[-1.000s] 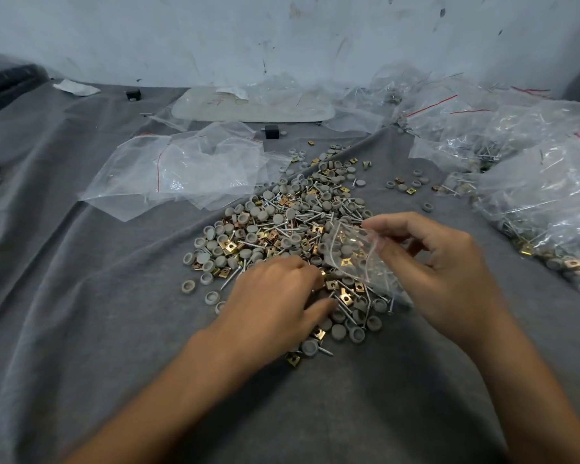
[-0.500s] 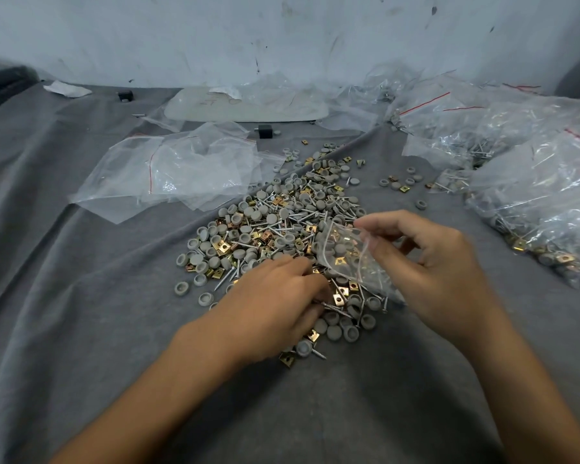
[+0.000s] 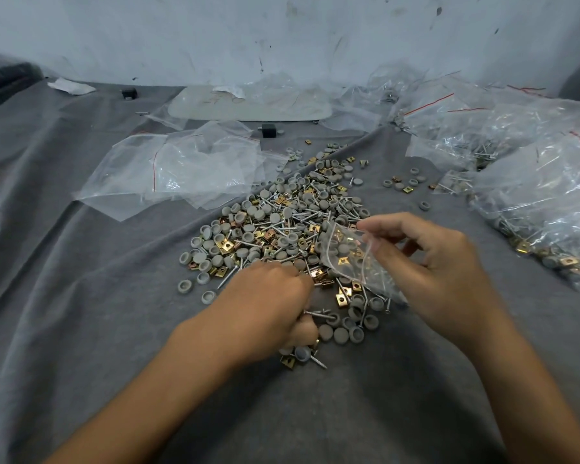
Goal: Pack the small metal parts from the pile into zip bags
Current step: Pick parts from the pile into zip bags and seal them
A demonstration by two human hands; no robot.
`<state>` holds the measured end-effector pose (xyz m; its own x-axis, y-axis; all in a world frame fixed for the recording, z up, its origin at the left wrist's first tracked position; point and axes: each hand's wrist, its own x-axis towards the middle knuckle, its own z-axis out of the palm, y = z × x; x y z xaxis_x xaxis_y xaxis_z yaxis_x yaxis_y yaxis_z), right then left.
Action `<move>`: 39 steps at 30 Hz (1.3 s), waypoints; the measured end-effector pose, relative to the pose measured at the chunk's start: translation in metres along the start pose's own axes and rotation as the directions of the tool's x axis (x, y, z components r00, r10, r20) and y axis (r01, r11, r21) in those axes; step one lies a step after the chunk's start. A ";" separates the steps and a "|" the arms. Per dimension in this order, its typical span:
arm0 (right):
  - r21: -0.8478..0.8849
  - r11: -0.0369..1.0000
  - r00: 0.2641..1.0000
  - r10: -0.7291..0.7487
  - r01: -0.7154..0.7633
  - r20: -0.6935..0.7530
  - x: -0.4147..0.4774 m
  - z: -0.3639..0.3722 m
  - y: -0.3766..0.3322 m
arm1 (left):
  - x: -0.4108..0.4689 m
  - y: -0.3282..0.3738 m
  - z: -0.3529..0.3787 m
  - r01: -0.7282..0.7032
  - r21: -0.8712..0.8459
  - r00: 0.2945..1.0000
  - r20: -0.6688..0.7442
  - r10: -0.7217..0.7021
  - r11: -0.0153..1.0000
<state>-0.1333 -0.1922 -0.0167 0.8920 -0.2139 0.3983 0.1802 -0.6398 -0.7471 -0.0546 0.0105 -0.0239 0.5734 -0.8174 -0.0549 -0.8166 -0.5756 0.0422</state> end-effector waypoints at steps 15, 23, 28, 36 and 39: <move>0.017 1.000 1.000 -0.003 0.003 0.002 0.000 0.003 0.000 | -0.003 -0.007 0.003 0.014 0.013 0.987 -0.159 -0.011 1.000; -0.005 1.000 1.000 -0.010 0.010 0.007 -0.001 0.001 0.001 | -0.015 -0.038 -0.018 0.070 -0.543 0.907 -0.315 -0.281 0.837; -0.019 1.000 1.000 -0.020 0.020 0.016 -0.002 0.007 -0.001 | -0.011 -0.034 -0.017 -0.025 -0.758 0.896 -0.307 -0.322 0.652; -0.037 0.999 0.999 -0.034 0.035 0.037 -0.002 0.011 -0.002 | 0.002 -0.021 -0.008 0.005 -0.775 0.947 -0.200 -0.253 0.631; -0.027 0.999 0.999 -0.033 0.033 0.026 -0.003 0.011 0.000 | 0.003 -0.019 -0.008 0.009 -0.777 0.949 -0.191 -0.250 0.629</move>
<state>-0.1312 -0.1835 -0.0231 0.8963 -0.1732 0.4083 0.1988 -0.6661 -0.7189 -0.0367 0.0195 -0.0173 0.7612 -0.6357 0.1279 -0.4568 -0.3857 0.8016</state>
